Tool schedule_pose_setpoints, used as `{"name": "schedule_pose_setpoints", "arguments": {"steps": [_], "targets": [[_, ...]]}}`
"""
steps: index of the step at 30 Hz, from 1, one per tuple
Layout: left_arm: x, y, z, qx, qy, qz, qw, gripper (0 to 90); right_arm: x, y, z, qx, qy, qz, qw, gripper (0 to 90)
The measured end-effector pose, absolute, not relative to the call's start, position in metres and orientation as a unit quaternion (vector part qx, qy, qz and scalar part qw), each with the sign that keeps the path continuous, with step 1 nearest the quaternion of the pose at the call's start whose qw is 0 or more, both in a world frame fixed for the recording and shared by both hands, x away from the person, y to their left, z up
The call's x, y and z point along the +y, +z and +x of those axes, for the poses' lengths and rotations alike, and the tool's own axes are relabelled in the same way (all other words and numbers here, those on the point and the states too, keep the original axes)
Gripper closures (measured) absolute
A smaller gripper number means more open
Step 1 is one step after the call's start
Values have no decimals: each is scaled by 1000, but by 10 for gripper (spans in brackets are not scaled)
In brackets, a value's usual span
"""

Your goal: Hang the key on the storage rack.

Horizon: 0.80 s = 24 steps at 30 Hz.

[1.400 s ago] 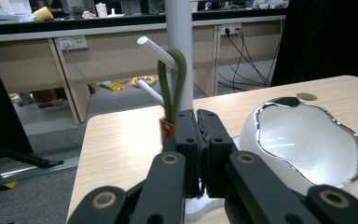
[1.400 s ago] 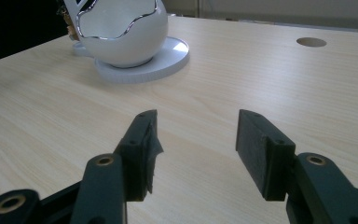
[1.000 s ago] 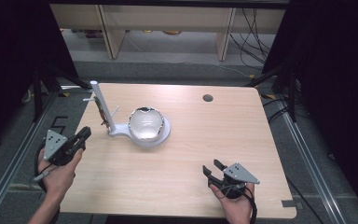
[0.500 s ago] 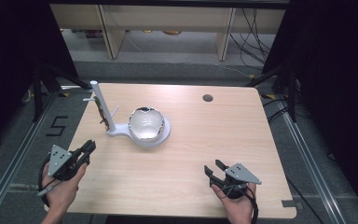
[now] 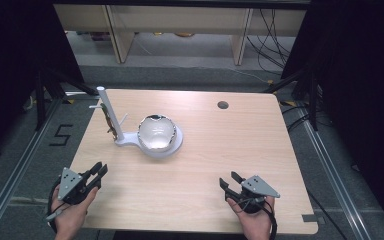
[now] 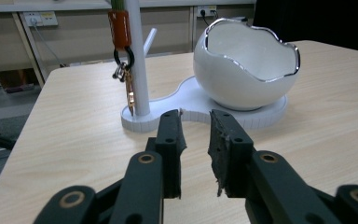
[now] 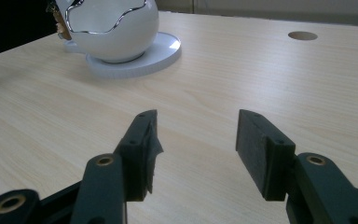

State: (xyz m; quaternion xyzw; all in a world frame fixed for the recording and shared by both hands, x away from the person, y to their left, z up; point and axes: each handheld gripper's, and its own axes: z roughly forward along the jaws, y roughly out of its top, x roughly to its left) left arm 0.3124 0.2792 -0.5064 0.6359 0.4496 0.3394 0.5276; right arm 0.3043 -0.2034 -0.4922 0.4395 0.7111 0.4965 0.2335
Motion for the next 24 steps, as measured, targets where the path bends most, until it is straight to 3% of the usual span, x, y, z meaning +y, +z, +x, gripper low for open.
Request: {"name": "schedule_pose_setpoints", "arguments": {"steps": [9, 24], "targets": [[277, -520, 313, 450, 338, 635, 530, 642, -204, -497, 305, 708, 496, 442, 238, 493], [275, -525, 312, 453, 330, 638, 527, 595, -203, -498, 305, 715, 499, 436, 226, 493]]}}
